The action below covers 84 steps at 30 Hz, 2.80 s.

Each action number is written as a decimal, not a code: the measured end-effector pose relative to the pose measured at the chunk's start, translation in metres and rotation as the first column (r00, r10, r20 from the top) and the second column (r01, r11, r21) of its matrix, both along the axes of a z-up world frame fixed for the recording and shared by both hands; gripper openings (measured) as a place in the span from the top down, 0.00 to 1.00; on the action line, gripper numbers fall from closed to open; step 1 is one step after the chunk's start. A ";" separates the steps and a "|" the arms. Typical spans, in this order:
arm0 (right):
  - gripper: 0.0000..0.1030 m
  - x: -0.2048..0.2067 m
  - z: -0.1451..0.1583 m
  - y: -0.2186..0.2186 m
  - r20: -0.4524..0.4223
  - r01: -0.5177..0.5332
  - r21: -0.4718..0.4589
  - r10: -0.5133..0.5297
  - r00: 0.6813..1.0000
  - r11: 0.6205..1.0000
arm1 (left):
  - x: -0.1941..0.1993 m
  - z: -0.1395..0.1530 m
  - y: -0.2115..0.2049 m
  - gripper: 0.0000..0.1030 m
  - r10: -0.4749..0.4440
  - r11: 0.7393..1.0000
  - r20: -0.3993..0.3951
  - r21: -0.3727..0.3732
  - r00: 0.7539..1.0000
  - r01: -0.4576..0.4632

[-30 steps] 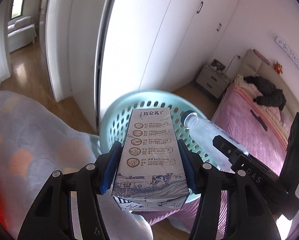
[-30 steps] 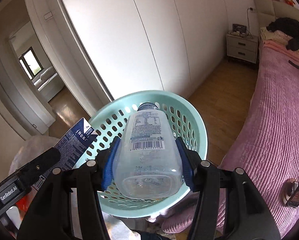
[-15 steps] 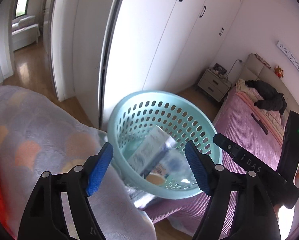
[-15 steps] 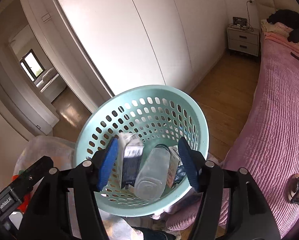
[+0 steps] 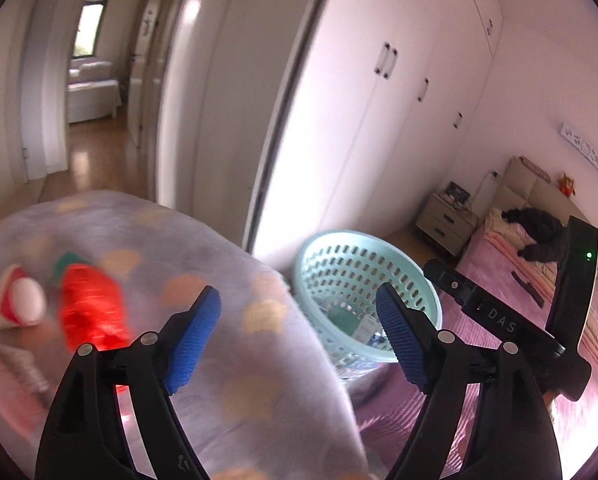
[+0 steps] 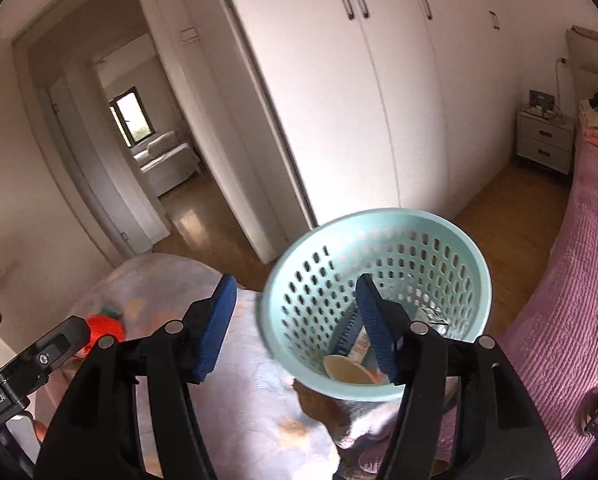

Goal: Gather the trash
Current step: 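Grasp the pink bottle with the left tool while the right tool grasps the red bag, then carry the bottle and bag to the basket and release both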

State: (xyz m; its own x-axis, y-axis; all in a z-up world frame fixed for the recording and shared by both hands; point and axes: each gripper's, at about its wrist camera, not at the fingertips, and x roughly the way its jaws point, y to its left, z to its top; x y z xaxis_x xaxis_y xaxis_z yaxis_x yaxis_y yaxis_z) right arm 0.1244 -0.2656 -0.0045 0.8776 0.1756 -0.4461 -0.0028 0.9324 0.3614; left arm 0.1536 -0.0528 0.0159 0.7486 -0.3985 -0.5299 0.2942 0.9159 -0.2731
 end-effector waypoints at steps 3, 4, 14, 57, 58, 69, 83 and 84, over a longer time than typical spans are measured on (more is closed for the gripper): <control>0.43 -0.010 0.013 0.038 0.046 -0.099 -0.025 0.100 0.994 0.995 | -0.021 0.011 0.035 0.24 0.090 0.996 0.020 0.009 0.996 -0.090; 0.43 -0.012 0.016 0.049 0.058 -0.133 -0.030 0.135 0.989 0.991 | -0.030 0.014 0.050 0.24 0.127 0.992 0.028 0.008 0.992 -0.127; 0.43 0.001 0.017 0.175 0.039 -0.363 -0.177 0.375 0.926 0.915 | -0.084 -0.003 0.194 0.24 0.453 0.891 -0.066 0.028 0.889 -0.452; 0.74 0.063 -0.045 0.219 -0.153 -0.504 -0.103 0.487 0.860 0.857 | -0.050 -0.078 0.174 0.51 0.459 0.877 -0.344 0.032 0.819 -0.479; 0.74 0.062 -0.043 0.214 -0.147 -0.498 -0.093 0.483 0.863 0.862 | -0.052 -0.075 0.172 0.52 0.448 0.881 -0.342 0.010 0.826 -0.473; 0.74 0.036 -0.003 0.142 -0.017 -0.370 -0.057 0.370 0.929 0.927 | -0.071 -0.007 0.123 0.53 0.316 0.943 -0.144 -0.064 0.938 -0.327; 0.74 0.010 0.038 0.034 0.135 -0.016 -0.132 0.034 0.990 0.991 | -0.003 0.029 0.020 0.53 0.094 0.991 -0.040 -0.094 0.995 -0.098; 0.74 0.011 0.036 0.026 0.133 0.008 -0.131 0.009 0.991 0.991 | 0.001 0.030 0.013 0.53 0.074 0.992 -0.044 -0.101 0.996 -0.078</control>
